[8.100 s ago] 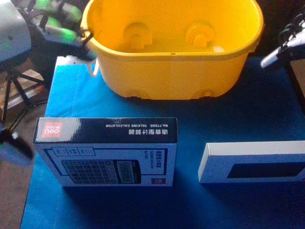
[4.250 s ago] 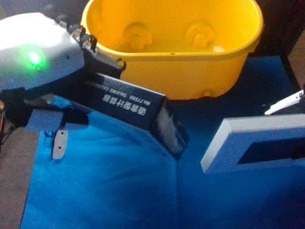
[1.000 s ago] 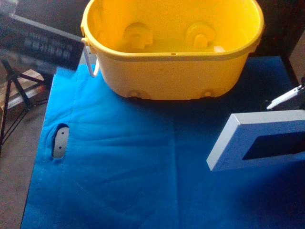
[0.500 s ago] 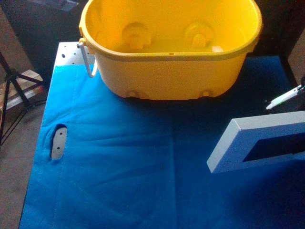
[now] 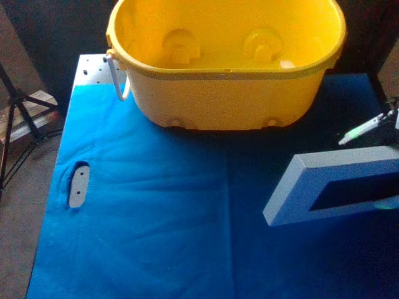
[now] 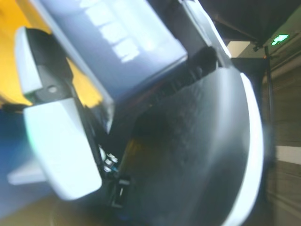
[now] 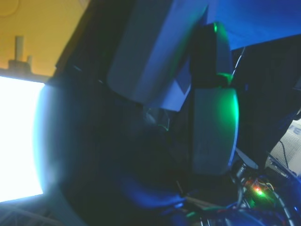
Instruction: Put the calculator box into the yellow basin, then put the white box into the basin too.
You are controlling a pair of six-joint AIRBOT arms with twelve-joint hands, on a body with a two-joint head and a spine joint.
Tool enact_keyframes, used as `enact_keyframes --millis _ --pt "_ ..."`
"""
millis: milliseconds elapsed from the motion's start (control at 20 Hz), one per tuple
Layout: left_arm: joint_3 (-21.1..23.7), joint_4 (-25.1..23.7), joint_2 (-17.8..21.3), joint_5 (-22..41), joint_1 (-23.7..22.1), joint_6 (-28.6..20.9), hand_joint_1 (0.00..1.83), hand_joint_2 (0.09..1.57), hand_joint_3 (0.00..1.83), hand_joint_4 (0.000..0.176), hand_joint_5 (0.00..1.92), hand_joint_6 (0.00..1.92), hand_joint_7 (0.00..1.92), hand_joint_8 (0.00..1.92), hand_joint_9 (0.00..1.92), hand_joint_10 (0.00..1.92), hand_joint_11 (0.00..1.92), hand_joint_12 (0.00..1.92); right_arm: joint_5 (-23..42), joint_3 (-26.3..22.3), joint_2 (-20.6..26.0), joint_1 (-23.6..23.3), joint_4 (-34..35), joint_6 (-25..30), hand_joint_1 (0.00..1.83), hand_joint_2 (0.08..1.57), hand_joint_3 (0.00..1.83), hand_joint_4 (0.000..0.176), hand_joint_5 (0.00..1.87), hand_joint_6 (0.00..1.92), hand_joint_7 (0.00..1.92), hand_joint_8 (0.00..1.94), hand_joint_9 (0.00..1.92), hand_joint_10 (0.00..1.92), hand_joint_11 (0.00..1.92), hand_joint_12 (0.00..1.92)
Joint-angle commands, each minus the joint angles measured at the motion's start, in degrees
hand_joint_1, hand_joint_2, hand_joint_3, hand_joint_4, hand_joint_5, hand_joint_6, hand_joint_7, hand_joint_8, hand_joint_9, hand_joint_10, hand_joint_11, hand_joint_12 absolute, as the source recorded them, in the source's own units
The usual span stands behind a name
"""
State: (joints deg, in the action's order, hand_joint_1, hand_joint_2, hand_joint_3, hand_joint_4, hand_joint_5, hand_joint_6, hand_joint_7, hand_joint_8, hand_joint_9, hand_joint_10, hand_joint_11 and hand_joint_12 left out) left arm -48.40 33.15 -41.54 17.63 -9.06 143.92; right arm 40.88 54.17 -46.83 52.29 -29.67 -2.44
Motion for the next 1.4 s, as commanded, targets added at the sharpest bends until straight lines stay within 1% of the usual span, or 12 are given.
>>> enact_keyframes --millis 0,200,500,600,700,800,900,1050,1150,1200,1300,1350 --pt "-1.35 -2.27 -0.50 5.53 -0.23 -2.07 1.38 1.09 0.00 0.000 1.01 0.91 0.97 0.94 0.98 1.19 0.83 1.43 5.59 0.37 -0.05 -0.79 2.17 0.47 1.38 1.16 0.00 0.000 0.82 1.03 0.86 1.17 0.89 1.45 0.87 1.66" --pt "-6.45 -5.91 -6.18 5.27 2.39 -14.07 1.37 1.15 0.00 0.000 0.84 1.04 0.86 1.19 0.91 1.35 0.89 1.54 5.64 0.61 -0.37 -0.79 2.09 0.47 1.37 1.17 0.00 0.000 0.81 1.02 0.83 1.22 0.88 1.48 0.89 1.70" --pt "-10.09 -2.94 -15.81 9.74 6.28 -5.98 1.38 1.15 0.00 0.000 0.83 0.94 0.91 1.13 0.95 1.41 0.94 1.70 6.23 -0.57 0.69 -3.75 -1.44 0.47 1.36 1.20 0.00 0.000 0.77 1.04 0.77 1.36 0.81 1.58 0.94 1.82" --pt "-12.24 -1.94 -18.21 10.42 7.07 -6.91 1.38 1.20 0.01 0.000 0.54 1.16 0.82 1.21 0.88 1.51 0.88 1.67 6.29 -1.62 1.71 -7.53 -4.79 0.48 1.36 1.20 0.00 0.000 0.77 1.11 0.78 1.32 0.83 1.53 0.93 1.78" --pt "-14.03 -1.37 -20.09 10.54 7.73 -6.90 1.37 1.18 0.00 0.000 0.64 1.20 0.89 1.14 0.92 1.42 0.85 1.60 6.29 -1.87 1.81 -9.40 -6.72 0.48 1.37 1.19 0.00 0.000 0.76 1.17 0.81 1.28 0.86 1.46 0.88 1.74" --pt "-15.59 -0.44 -21.58 10.41 7.74 -6.89 1.38 1.13 0.00 0.000 0.84 0.88 0.96 1.07 0.97 1.40 0.97 1.65 6.29 -1.87 1.81 -9.46 -6.81 0.49 1.37 1.19 0.00 0.000 0.76 1.17 0.81 1.27 0.87 1.47 0.95 1.74" --pt "-17.40 1.74 -22.70 10.51 7.79 -6.95 1.36 1.16 0.00 0.000 0.80 1.28 0.91 1.06 0.86 1.28 0.95 1.58 6.32 -1.83 1.79 -9.56 -6.82 0.51 1.37 1.18 0.00 0.000 0.76 1.18 0.82 1.27 0.87 1.46 0.97 1.73" --pt "-19.35 3.74 -24.57 10.25 8.39 -6.95 1.36 1.18 0.00 0.000 0.77 1.31 0.82 0.98 0.87 1.42 0.82 1.64 6.64 -1.84 1.80 -9.60 -6.82 0.51 1.37 1.18 0.00 0.000 0.78 1.17 0.81 1.26 0.87 1.45 0.95 1.77" --pt "-21.26 5.27 -26.36 10.00 8.83 -7.10 1.48 1.12 0.00 0.000 0.54 0.45 0.85 1.06 0.93 1.33 0.83 1.63 6.86 -1.81 1.84 -9.84 -6.96 0.51 1.37 1.16 0.00 0.000 0.81 1.14 0.86 1.17 0.90 1.41 0.95 1.76" --pt "-21.71 5.40 -26.89 9.99 9.00 -7.56 1.39 1.16 0.01 0.000 0.65 0.95 0.87 1.17 0.94 1.38 0.90 1.57 6.86 -1.76 1.86 -9.92 -7.07 0.51 1.37 1.17 0.00 0.000 0.79 1.17 0.83 1.23 0.88 1.44 0.99 1.79" --pt "-21.87 5.40 -27.49 10.01 9.21 -8.17 1.25 1.13 0.00 0.000 0.95 1.06 0.90 1.07 0.93 1.07 0.84 1.46 6.86 -1.72 1.99 -10.00 -7.07 0.51 1.37 1.17 0.00 0.000 0.78 1.17 0.83 1.22 0.88 1.45 0.90 1.74" --pt "-21.68 4.98 -27.49 10.27 9.50 -8.64 1.17 1.11 0.00 0.000 1.00 0.97 0.82 0.72 0.79 0.87 0.68 1.40 6.86 -1.69 2.05 -10.09 -7.07 0.51 1.37 1.17 0.00 0.000 0.78 1.10 0.82 1.26 0.88 1.45 0.93 1.73"
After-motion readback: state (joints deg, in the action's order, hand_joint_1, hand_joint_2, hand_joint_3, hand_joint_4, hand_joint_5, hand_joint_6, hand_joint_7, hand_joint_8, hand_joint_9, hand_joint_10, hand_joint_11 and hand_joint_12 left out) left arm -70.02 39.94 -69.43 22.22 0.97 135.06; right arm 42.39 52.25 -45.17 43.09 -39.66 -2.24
